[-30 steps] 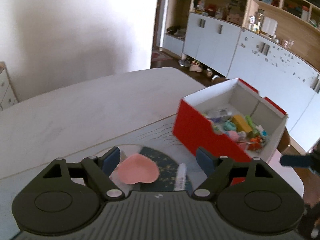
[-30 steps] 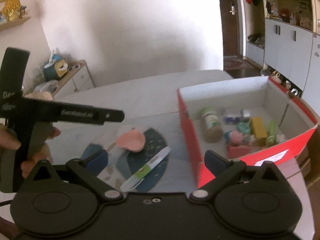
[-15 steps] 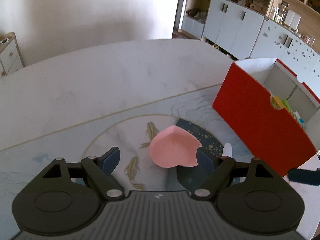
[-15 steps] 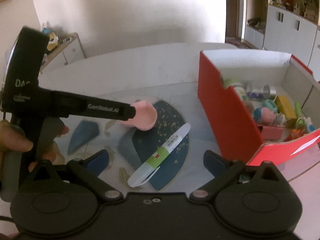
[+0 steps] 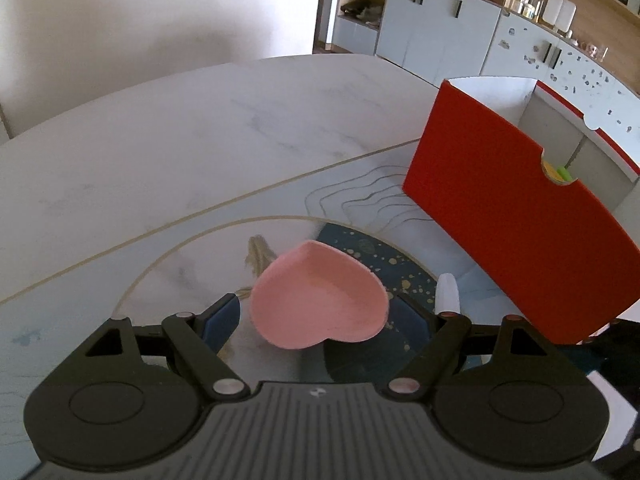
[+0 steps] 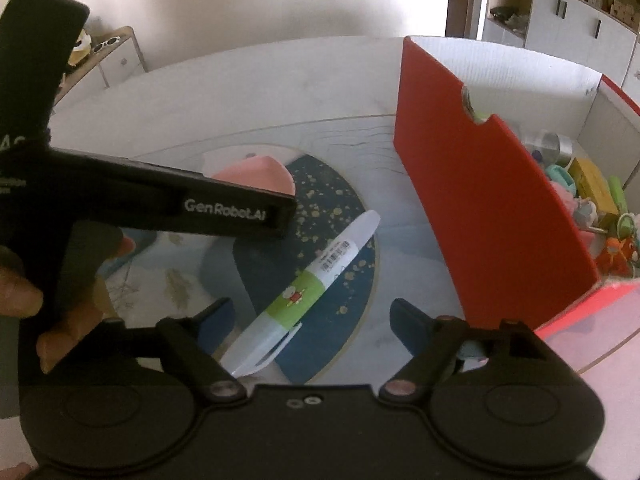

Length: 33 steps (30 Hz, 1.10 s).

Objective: Organize rigid objects
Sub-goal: 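Grasp the pink heart dish with the left tool while the right tool grasps the glue stick, then carry the heart dish into the shoebox with the left tool while the right tool carries the glue stick in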

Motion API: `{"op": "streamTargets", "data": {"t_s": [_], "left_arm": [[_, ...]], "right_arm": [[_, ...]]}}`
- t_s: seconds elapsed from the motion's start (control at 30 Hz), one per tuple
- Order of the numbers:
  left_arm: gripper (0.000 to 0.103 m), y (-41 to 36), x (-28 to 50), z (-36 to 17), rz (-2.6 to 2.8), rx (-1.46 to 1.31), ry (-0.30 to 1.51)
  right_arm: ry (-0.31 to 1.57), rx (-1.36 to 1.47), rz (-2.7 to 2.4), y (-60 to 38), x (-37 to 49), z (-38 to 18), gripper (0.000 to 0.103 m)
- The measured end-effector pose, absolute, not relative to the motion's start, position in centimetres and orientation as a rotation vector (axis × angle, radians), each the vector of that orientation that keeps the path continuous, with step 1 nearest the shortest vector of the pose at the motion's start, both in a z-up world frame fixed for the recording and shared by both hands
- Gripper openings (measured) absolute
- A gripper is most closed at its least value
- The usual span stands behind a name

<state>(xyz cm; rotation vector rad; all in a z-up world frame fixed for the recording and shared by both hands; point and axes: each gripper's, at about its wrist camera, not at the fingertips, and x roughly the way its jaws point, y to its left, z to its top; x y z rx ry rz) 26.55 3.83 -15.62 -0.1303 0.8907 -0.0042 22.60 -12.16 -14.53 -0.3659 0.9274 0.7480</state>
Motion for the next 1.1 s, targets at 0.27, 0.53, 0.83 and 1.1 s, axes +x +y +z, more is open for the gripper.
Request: {"op": "streamTargets", "data": {"t_s": [0.27,0.53,0.83,1.1], "left_arm": [[0.084,3.4,27.4,-16.4,0.000,-0.119,0.898],[0.084,3.5,27.7,-16.9,0.026,-0.117,0.886],[0.078,3.6,27.3,-16.8,0.028,-0.127,0.873],[0.078,4.2,26.8,-16.5,0.036,-0.138,0.874]], "right_arm": [[0.919,-0.433,0.740,-10.6,23.0,-15.3,0.067],[0.902,-0.457,0.716,-10.1,23.6,-15.6,0.050],[0.886,-0.451,0.690,-10.8,24.0,-15.4,0.022],[0.876,-0.411,0.686,-11.7,23.9,-14.6,0.016]]}}
